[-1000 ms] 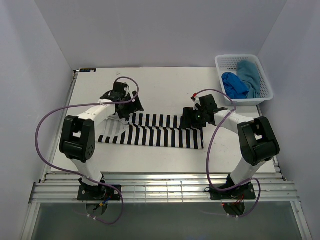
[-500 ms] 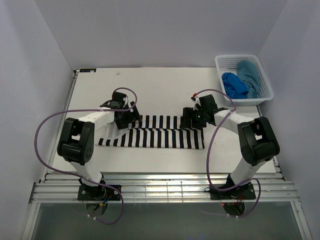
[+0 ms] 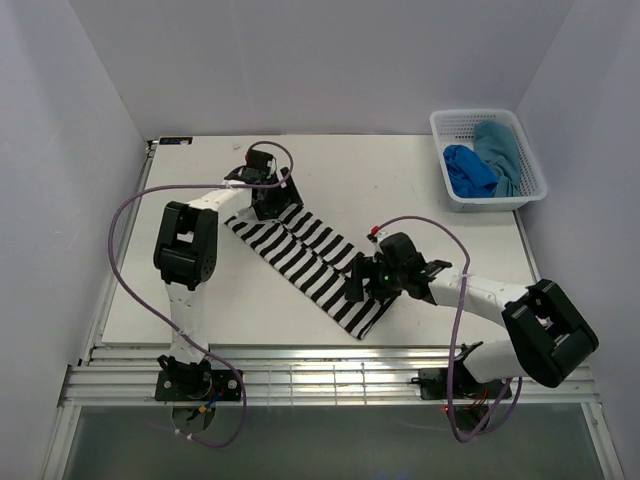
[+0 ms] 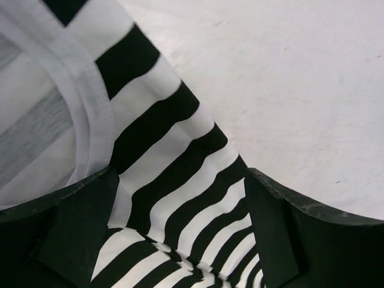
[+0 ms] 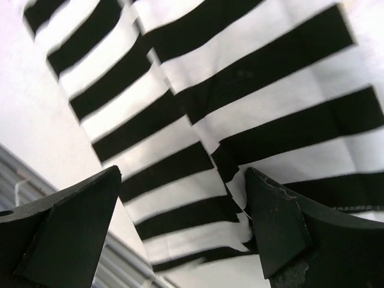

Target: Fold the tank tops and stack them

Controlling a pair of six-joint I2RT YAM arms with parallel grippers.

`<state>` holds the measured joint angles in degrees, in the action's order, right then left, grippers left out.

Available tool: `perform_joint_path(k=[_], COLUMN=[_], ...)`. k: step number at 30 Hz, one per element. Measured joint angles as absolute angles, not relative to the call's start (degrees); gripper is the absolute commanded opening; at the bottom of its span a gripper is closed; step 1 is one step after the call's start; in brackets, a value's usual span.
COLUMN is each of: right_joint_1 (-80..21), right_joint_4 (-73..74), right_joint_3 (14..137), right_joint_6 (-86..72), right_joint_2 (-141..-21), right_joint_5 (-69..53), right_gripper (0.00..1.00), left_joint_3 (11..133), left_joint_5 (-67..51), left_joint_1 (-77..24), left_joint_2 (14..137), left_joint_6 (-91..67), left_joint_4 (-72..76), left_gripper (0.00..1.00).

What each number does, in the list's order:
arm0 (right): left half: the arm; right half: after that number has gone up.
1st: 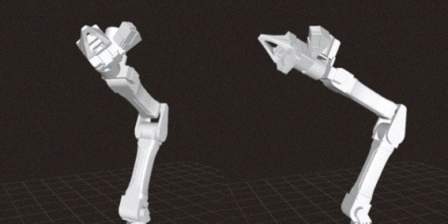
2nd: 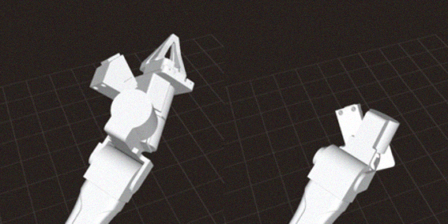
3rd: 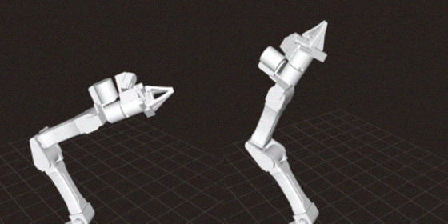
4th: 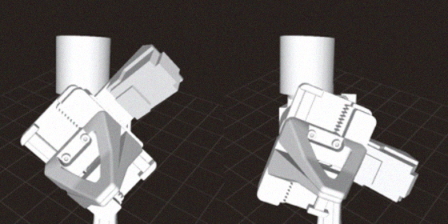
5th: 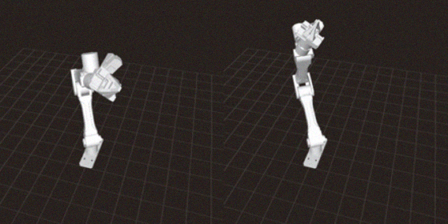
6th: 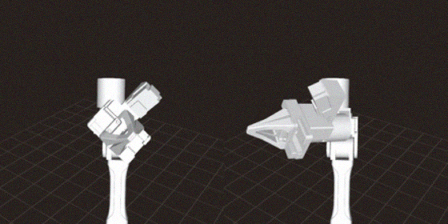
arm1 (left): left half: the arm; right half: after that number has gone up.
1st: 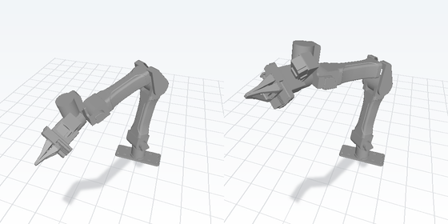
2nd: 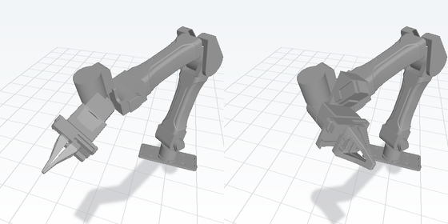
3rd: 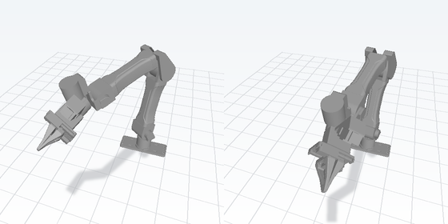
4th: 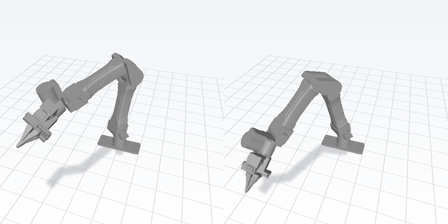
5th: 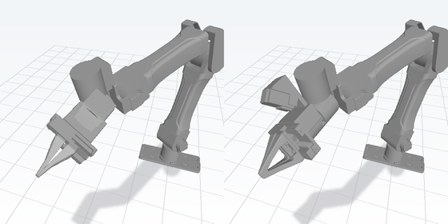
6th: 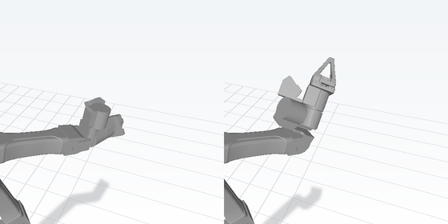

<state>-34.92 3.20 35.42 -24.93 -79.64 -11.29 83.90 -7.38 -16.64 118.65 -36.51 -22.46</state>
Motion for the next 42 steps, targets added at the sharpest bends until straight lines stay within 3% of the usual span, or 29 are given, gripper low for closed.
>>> perform_joint_path(k=[6,11,19,34,42], right_joint_1=[-48.14,-56.18,-60.77,-61.19,-57.93], right_joint_4=[2.83,3.49,7.75,18.28,21.32], right_joint_3=[33.67,38.68,46.87,57.87,52.27], right_joint_6=[-32.84,-34.70,-34.11,-34.11,-34.22], right_joint_2=[-77.45,-82.85,-89.23,-82.50,-68.42], right_joint_5=[-9.78,-9.30,-8.69,0.45,2.24], right_gripper=[0.90,0.90,0.90,0.90,0.90], left_joint_3=[98.89,110.15,119.94,118.80,116.53], left_joint_5=[-10.33,-14.57,-20.95,-19.88,-20.29], left_joint_1=[-19.90,-22.06,-22.63,-22.68,-22.61], left_joint_2=[129.73,137.64,144.81,140.86,126.37], left_joint_6=[-36.75,-36.91,-36.67,-35.14,-34.65], left_joint_4=[-19.68,-18.37,-16.49,-19.97,-23.14], left_gripper=[0.98,0.98,0.98,0.98,0.98])
